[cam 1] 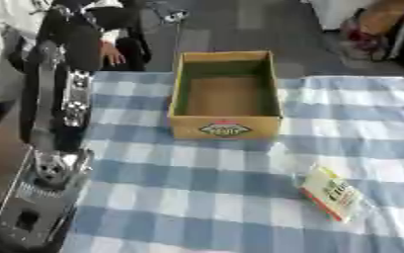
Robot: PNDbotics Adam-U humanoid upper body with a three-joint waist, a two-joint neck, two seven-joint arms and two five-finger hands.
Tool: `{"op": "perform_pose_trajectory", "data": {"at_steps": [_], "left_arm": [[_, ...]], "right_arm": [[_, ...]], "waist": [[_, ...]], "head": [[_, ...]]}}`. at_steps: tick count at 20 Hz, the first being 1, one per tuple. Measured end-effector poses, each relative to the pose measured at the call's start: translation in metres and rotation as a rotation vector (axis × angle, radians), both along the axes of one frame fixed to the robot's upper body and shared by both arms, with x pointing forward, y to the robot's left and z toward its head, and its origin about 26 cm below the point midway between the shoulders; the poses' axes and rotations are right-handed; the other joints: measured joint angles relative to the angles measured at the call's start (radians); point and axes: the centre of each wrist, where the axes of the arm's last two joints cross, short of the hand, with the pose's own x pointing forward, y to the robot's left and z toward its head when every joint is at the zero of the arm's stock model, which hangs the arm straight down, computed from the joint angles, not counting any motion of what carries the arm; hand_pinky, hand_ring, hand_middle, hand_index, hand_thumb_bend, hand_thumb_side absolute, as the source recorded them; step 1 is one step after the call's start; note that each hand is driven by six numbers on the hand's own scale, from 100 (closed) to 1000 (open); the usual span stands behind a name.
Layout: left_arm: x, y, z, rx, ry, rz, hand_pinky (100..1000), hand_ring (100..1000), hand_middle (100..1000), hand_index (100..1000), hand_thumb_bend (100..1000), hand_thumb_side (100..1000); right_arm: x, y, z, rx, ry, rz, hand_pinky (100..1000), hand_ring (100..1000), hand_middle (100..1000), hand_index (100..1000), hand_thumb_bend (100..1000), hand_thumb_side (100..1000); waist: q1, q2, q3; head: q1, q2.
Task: Pick up objects on the table and place them in the box.
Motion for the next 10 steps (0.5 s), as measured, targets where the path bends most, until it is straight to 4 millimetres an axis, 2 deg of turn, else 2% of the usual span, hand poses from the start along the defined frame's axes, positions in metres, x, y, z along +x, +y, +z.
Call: {"op": "perform_pose_trajectory", "data": {"at_steps": [2,3,10], "left_arm": [[0.0000,0.0000,0.0000,0.000,0.000,0.000,730,666,795,921,322,881],[0.0000,0.0000,0.0000,0.000,0.001,0.000,729,666,795,921,322,882],[-0.0002,0.0005,-0.0016,0.002,0.008,0.001,729,666,795,920,321,882]], "right_arm": [[-0.0001,-0.0007,0.0003,0.013,0.007,-0.016,491,470,521,692,136,1000],[-0.0002,-0.0014,0.0004,0.019,0.012,-0.028,489,469,519,687,125,1000],[-0.0008,-0.0048,-0.0026,0.008,0.093,-0.166,549,499,562,752,280,991]], "waist": [[0.000,0.000,0.002],[-0.001,0.000,0.006],[-0.010,-0.011,0.019]], "head": [[-0.020,0.000],[-0.031,0.001],[-0.093,0.011]]}}
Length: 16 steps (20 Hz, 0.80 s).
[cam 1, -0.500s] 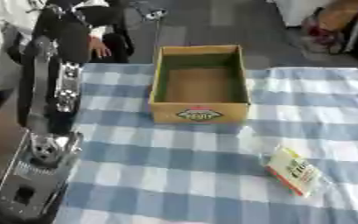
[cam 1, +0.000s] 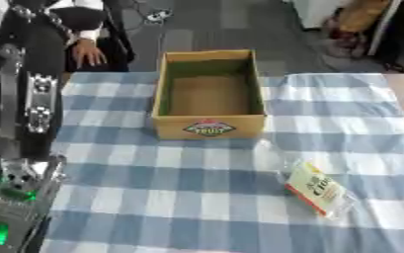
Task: Pick up objects on the table and place them in the box.
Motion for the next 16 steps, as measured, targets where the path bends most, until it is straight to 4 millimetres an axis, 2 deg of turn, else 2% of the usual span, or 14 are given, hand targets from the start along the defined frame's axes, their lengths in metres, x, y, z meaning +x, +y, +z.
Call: {"op": "perform_pose_trajectory", "data": {"at_steps": [6,8,12,13,14,15,16], "left_arm": [[-0.001,0.000,-0.005,0.008,0.022,-0.002,729,666,795,921,320,882],[-0.001,0.000,-0.006,0.009,0.027,-0.004,730,667,795,921,324,888],[-0.001,0.000,-0.009,0.016,0.042,-0.009,731,667,796,920,319,881],[-0.001,0.000,-0.009,0.017,0.042,-0.009,731,668,796,920,319,881],[-0.001,0.000,-0.009,0.018,0.043,-0.010,731,668,796,920,319,881],[-0.001,0.000,-0.009,0.019,0.044,-0.011,731,668,796,920,320,881],[-0.001,0.000,-0.009,0.021,0.045,-0.012,731,668,796,920,320,881]], "right_arm": [[-0.002,-0.006,0.006,-0.117,0.118,-0.156,617,537,602,791,461,969],[-0.003,-0.007,0.008,-0.169,0.166,-0.194,628,542,605,791,499,944],[-0.003,-0.007,0.014,-0.288,0.261,-0.243,663,574,639,805,569,982],[-0.002,-0.007,0.016,-0.322,0.282,-0.255,687,592,661,815,586,962],[0.000,-0.008,0.018,-0.359,0.304,-0.267,665,577,643,807,573,983],[0.002,-0.009,0.020,-0.390,0.324,-0.277,711,607,684,821,619,999],[0.004,-0.010,0.020,-0.421,0.349,-0.289,711,607,684,821,619,999]], "waist": [[-0.011,-0.022,0.006],[-0.016,-0.029,0.008],[-0.024,-0.041,0.014],[-0.026,-0.045,0.016],[-0.028,-0.047,0.018],[-0.029,-0.048,0.019],[-0.030,-0.049,0.019]], "head": [[-0.038,0.041],[-0.047,0.055],[-0.055,0.082],[-0.057,0.088],[-0.058,0.094],[-0.058,0.097],[-0.058,0.100]]}}
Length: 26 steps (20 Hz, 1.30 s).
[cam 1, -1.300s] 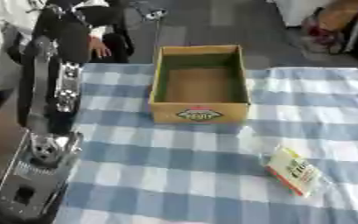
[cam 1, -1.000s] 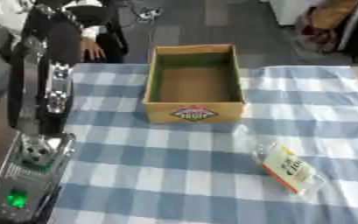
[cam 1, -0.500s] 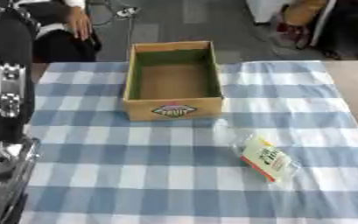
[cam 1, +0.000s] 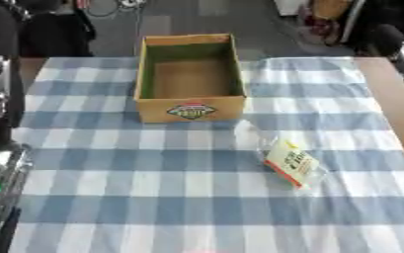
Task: Pick up objects on the table and place them in the box.
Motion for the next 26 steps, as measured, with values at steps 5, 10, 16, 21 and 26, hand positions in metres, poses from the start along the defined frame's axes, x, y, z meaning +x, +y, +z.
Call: {"op": "perform_pose_trajectory", "data": {"at_steps": [5,10,16,21,26], "left_arm": [[0.000,-0.001,-0.001,0.005,0.006,-0.005,732,669,797,919,320,880],[0.000,-0.002,-0.002,0.009,0.013,-0.013,732,670,797,919,321,879],[0.000,-0.002,-0.002,0.010,0.013,-0.016,733,671,797,919,320,878],[-0.001,-0.003,-0.003,0.015,0.017,-0.021,733,673,798,919,321,877],[-0.001,-0.004,-0.004,0.022,0.023,-0.026,734,673,798,918,322,876]], "right_arm": [[0.015,-0.009,-0.005,-0.116,0.122,-0.046,738,626,697,822,728,1000],[0.029,-0.018,-0.011,-0.160,0.223,-0.061,752,618,688,803,861,883],[0.039,-0.021,-0.026,-0.165,0.370,-0.054,829,658,721,846,827,872],[0.044,-0.029,-0.030,-0.176,0.592,-0.051,880,762,755,892,813,743],[0.053,-0.037,-0.024,-0.178,0.788,-0.096,915,848,827,921,808,721]], "waist": [[-0.008,-0.012,0.006],[-0.009,-0.015,0.011],[-0.013,-0.021,0.019],[-0.025,-0.030,0.025],[-0.034,-0.041,0.033]], "head": [[0.000,0.014],[0.003,0.014],[0.015,0.023],[0.023,0.032],[0.024,0.048]]}}
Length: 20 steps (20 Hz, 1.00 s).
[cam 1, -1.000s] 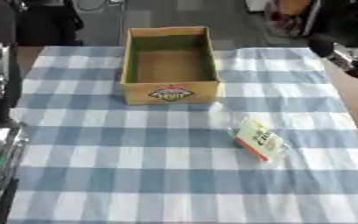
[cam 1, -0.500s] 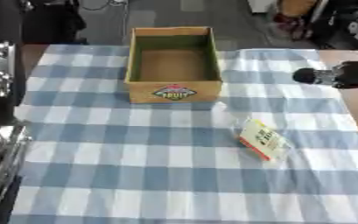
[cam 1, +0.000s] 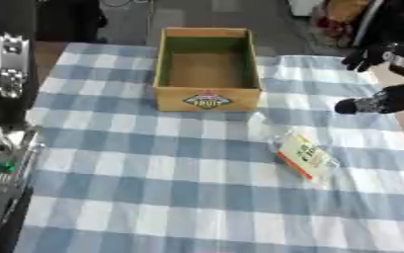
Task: Pick up objects on the table and place them in the box.
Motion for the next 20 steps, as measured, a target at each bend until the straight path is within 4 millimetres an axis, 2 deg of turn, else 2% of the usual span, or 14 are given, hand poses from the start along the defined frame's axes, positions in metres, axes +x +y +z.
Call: {"op": "perform_pose_trajectory", "data": {"at_steps": [2,3,5,8,14,20], "left_arm": [[0.000,-0.001,0.000,0.003,0.002,-0.003,734,673,798,918,321,876],[0.000,-0.001,0.000,0.004,0.003,-0.004,734,674,798,918,322,876],[0.000,-0.001,0.000,0.004,0.005,-0.006,734,674,798,918,322,875],[0.000,-0.001,-0.001,0.003,0.006,-0.008,734,674,798,918,322,876],[0.000,-0.002,-0.001,0.007,0.009,-0.014,734,674,798,918,321,875],[-0.001,-0.001,-0.003,0.010,0.016,-0.014,734,674,798,918,321,876]], "right_arm": [[0.004,-0.002,0.001,-0.024,0.048,-0.031,917,857,836,922,809,720],[0.006,-0.003,0.001,-0.035,0.069,-0.044,928,896,889,924,807,712],[0.012,-0.004,0.002,-0.059,0.107,-0.063,942,932,937,938,800,687],[0.020,-0.005,0.003,-0.089,0.162,-0.084,947,947,945,939,802,648],[0.036,-0.001,0.001,-0.094,0.252,-0.089,996,992,952,949,771,649],[0.047,0.006,-0.002,-0.097,0.305,-0.083,1000,989,950,949,751,639]], "waist": [[-0.001,-0.003,0.003],[-0.002,-0.004,0.003],[-0.005,-0.004,0.005],[-0.007,-0.011,0.006],[-0.012,-0.013,0.006],[-0.012,-0.016,0.006]], "head": [[0.000,0.002],[0.000,0.004],[0.000,0.009],[0.000,0.016],[0.000,0.030],[0.000,0.041]]}}
